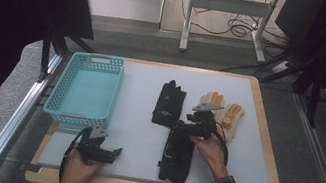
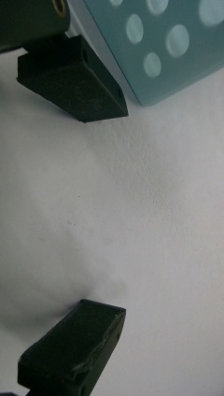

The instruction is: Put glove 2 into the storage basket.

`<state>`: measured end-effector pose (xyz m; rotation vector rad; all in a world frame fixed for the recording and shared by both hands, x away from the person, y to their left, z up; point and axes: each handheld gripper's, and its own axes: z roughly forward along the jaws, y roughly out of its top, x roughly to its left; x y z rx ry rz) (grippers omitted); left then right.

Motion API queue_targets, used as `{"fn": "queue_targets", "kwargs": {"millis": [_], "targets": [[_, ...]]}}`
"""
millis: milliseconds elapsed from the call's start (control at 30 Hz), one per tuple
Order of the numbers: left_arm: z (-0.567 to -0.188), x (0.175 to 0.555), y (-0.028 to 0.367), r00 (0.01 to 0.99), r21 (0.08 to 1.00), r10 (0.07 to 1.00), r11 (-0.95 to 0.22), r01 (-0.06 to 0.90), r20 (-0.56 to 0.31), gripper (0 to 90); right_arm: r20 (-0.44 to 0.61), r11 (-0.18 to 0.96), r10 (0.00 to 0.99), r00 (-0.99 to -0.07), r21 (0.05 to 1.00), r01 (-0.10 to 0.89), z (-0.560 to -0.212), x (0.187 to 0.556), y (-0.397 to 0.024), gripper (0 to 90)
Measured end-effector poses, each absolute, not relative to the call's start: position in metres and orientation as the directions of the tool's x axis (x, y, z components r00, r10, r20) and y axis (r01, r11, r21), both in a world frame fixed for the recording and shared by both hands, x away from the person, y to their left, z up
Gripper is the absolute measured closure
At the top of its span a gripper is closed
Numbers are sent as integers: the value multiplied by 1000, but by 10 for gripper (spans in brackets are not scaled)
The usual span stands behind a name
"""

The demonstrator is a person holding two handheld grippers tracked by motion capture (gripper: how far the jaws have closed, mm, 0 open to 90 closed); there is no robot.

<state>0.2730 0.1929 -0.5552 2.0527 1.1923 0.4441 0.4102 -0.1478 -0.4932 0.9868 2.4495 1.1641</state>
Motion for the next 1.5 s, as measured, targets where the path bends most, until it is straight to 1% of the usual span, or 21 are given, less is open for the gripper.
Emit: {"fn": "queue_targets", "kwargs": {"millis": [100,267,300,400,467,500,600,733,767,833,867,900,933,967,1000,1100,1267,1300,1367,1500], "targets": [[-555,273,193,517,722,854,-324,611,-54,61,32,476,666,-746,751,457,-496,425,-137,492],[-555,273,193,517,722,854,-324,611,-54,61,-1,499,664,-747,745,443,-500,450,-120,485],[-555,273,193,517,722,854,-324,611,-54,61,-1,499,664,-747,745,443,-500,450,-120,485],[-555,273,193,517,722,854,-325,611,-53,61,-16,512,670,-743,734,446,-504,471,-109,415],[-555,273,193,517,722,854,-325,610,-53,61,-16,511,675,-738,731,452,-506,475,-107,403],[-555,273,193,517,723,854,-325,610,-53,61,-21,514,680,-733,727,456,-510,484,-103,381],[-555,273,193,518,723,854,-325,610,-53,61,-8,515,680,-733,717,470,-516,493,-97,356],[-555,273,193,517,723,854,-325,610,-53,61,-35,537,689,-724,695,478,-524,500,-90,352],[-555,273,193,517,723,854,-325,610,-53,61,-25,537,690,-723,688,489,-526,502,-90,365],[-555,273,193,517,723,854,-325,610,-52,60,5,522,699,-715,680,515,-526,503,-89,450],[-555,273,193,517,722,855,-325,610,-52,60,2,522,702,-712,680,516,-526,502,-89,480],[-555,273,193,517,722,855,-325,610,-52,60,2,522,702,-712,680,516,-526,502,-89,480],[-555,273,193,516,721,855,-326,611,-52,60,0,519,708,-707,680,519,-525,500,-88,544],[-555,273,193,516,721,855,-326,611,-51,60,26,514,699,-715,677,527,-525,497,-86,692],[-555,273,193,516,721,855,-326,611,-51,60,39,510,698,-715,674,534,-524,497,-85,723],[-555,273,193,516,721,855,-326,611,-51,60,67,494,704,-707,670,555,-523,497,-85,756],[-555,273,193,517,722,855,-325,611,-53,61,72,479,708,-702,682,553,-519,498,-87,770],[-555,273,193,517,721,854,-326,611,-52,60,71,462,715,-696,699,546,-515,498,-89,770],[-555,273,193,518,719,854,-329,612,-49,60,76,455,717,-693,703,547,-512,497,-89,770],[-555,273,193,517,720,854,-328,612,-50,60,79,436,707,-703,734,521,-491,490,-93,770]]}}
